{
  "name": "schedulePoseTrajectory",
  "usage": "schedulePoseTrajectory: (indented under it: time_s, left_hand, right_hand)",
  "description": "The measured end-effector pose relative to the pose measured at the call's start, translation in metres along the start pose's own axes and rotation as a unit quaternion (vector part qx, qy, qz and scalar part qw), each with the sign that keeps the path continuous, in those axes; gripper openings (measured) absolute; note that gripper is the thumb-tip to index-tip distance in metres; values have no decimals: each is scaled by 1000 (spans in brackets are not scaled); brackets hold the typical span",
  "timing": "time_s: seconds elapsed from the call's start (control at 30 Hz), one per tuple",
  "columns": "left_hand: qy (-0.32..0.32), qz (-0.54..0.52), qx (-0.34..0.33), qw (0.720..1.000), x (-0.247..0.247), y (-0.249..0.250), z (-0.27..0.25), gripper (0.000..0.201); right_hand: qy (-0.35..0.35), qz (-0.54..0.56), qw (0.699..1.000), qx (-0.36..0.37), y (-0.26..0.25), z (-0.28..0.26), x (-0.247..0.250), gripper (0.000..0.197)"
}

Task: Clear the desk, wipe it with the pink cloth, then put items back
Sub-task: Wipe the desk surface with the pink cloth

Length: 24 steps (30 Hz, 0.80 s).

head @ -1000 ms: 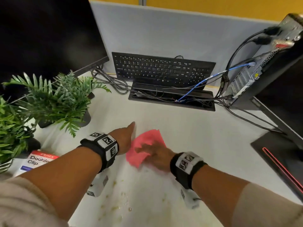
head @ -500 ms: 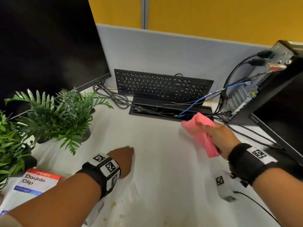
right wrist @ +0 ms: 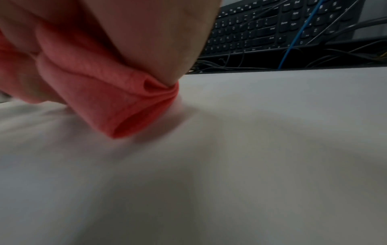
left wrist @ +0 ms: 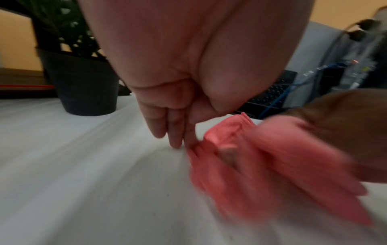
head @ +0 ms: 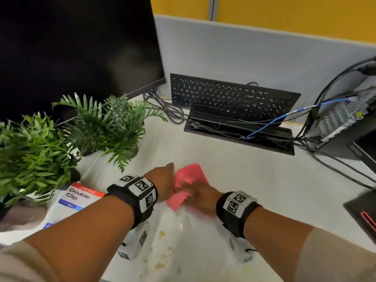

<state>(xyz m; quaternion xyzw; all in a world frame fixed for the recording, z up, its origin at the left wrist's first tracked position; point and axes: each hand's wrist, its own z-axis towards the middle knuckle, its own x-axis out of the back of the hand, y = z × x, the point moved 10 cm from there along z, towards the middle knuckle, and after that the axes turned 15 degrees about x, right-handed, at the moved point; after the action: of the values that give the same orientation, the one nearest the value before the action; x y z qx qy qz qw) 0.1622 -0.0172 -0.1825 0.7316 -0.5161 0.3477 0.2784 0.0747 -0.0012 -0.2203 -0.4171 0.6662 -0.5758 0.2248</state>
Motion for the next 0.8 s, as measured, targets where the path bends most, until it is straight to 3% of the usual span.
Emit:
schedulePoseTrajectory:
  time_s: [0.07,0.17,0.2,0.23,0.27,0.33,0.43,0.53,0.6,0.67,0.73,0.8]
  left_hand:
    - [-21,50,-25,998,-12,7,-8,51]
    - [-18,83,-45,995,-21,12,-13,45]
    - [-18,88,-48,995,-22,12,-14,44]
    - [-20,91,-51,994,-24,12,-14,44]
    - [-24,94,-54,994,-26,11,-15,44]
    - [-27,97,-57,993,-28,7,-16,45]
    - [-34,103,-61,992,-32,3,-19,47]
    - [-32,113,-66,991,-31,7,-19,46]
    - [-27,106,-67,992,-29,8,-16,46]
    - [-29,86,-71,993,-28,6,-15,45]
    - [-34,67,-73,994,-26,1,-14,43]
    - [-17,62,-48,997,-15,-10,-10,41]
  right_hand:
    - [-61,-20,998,14,3,-30,-24,15]
    - [-173,-182,966,-66,21,-81,-35,44]
    - [-182,-156,968,-73,23,-92,-33,41]
    - [-172,-58,981,-74,4,-102,-33,33]
    - [-130,42,988,-71,-13,-106,-23,27]
    - [45,111,988,-92,-28,-112,34,29]
    - [324,44,941,-84,-26,-124,144,21]
    - [438,12,898,-43,-30,-94,181,9]
    - [402,-25,914,-47,-20,-43,172,22]
    - [310,-63,946,-75,1,15,142,33]
    - [196,-142,966,-87,25,65,109,57]
    - [110,-212,970,-55,21,98,79,55]
